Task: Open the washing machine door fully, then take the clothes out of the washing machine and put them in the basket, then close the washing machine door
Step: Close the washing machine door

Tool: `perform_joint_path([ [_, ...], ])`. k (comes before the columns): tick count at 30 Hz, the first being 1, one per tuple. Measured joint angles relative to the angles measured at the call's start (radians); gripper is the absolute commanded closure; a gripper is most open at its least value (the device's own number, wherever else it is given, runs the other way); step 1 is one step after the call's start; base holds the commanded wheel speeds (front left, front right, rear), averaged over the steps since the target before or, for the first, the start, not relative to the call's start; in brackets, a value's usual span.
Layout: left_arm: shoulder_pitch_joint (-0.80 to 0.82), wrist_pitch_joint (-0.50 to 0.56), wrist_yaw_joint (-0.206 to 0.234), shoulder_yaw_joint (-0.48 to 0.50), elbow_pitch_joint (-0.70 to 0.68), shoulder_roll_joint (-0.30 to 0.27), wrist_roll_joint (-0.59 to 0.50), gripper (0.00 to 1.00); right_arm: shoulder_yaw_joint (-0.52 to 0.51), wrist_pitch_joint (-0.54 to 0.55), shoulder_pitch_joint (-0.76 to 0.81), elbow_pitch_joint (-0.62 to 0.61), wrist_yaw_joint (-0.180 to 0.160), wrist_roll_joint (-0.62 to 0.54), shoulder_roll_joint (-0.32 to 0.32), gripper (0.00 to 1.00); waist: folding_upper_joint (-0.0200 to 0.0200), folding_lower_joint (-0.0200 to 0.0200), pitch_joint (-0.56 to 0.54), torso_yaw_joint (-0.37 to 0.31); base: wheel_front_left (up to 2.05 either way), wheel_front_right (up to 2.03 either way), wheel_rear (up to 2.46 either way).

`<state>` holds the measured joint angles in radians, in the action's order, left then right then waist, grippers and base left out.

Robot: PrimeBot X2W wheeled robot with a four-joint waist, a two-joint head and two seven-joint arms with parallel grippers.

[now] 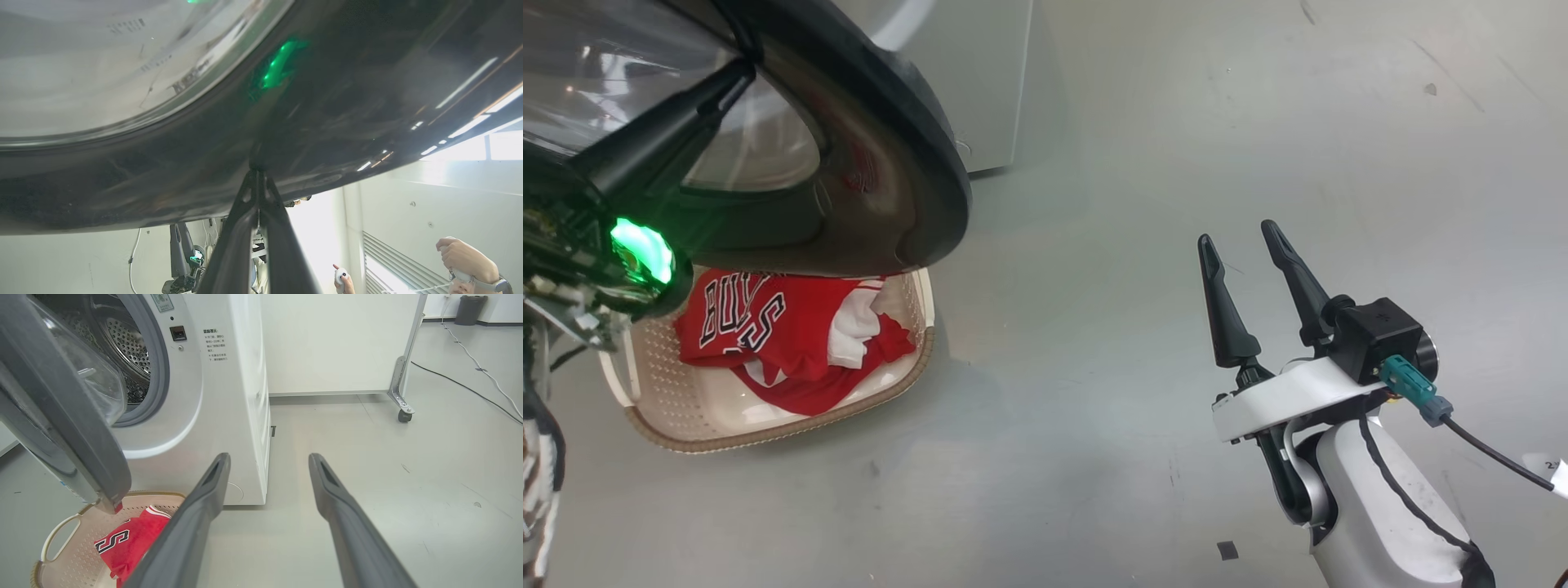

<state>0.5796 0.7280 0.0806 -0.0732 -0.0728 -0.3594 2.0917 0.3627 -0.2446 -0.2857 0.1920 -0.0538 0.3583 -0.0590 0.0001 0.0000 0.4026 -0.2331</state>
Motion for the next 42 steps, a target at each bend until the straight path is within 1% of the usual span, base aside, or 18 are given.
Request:
perform_joint_path([
  [7,0.080,-0.035,0.019,-0.001,0.056,0.001,-0.015,1.00,0.008,0.000,-0.019,0.007,0.003,0.010,0.002,0.00,0.0000,0.0000,0.011,-0.033,0.00,0.00,0.00],
  [14,0.156,-0.073,0.028,-0.005,0.118,0.001,-0.029,1.00,0.016,0.000,-0.042,0.003,0.009,0.020,0.003,0.00,0.0000,0.0000,0.025,-0.068,0.00,0.00,0.00],
  [17,0.186,-0.087,0.028,-0.007,0.143,0.002,-0.053,1.00,0.022,-0.003,-0.045,-0.003,0.008,0.031,0.003,0.00,0.0000,0.0000,0.030,-0.082,0.00,0.00,0.00],
  [23,0.229,-0.096,0.029,-0.025,0.199,0.016,-0.061,1.00,0.026,-0.008,-0.046,-0.008,0.007,0.054,0.003,0.00,0.0000,0.0000,0.036,-0.104,0.00,0.00,0.00],
  [29,0.255,-0.105,0.029,-0.031,0.231,0.028,-0.062,1.00,0.026,-0.008,-0.046,-0.009,0.005,0.055,0.004,0.00,0.0000,0.0000,0.037,-0.107,0.00,0.00,0.00],
  [31,0.264,-0.105,0.029,-0.036,0.244,0.035,-0.062,1.00,0.018,-0.008,-0.046,-0.011,-0.002,0.055,0.004,0.00,0.0000,0.0000,0.037,-0.103,0.00,0.00,0.00],
  [39,0.271,-0.104,0.027,-0.039,0.286,0.056,-0.062,1.00,0.009,-0.008,-0.047,-0.012,-0.003,0.052,0.004,0.00,0.0000,0.0000,0.032,-0.073,0.00,0.00,0.00],
  [42,0.271,-0.096,0.014,-0.041,0.295,0.062,-0.062,1.00,0.000,-0.008,-0.047,-0.012,-0.010,0.044,0.004,0.00,0.0000,0.0000,0.028,-0.057,0.00,0.00,0.00],
])
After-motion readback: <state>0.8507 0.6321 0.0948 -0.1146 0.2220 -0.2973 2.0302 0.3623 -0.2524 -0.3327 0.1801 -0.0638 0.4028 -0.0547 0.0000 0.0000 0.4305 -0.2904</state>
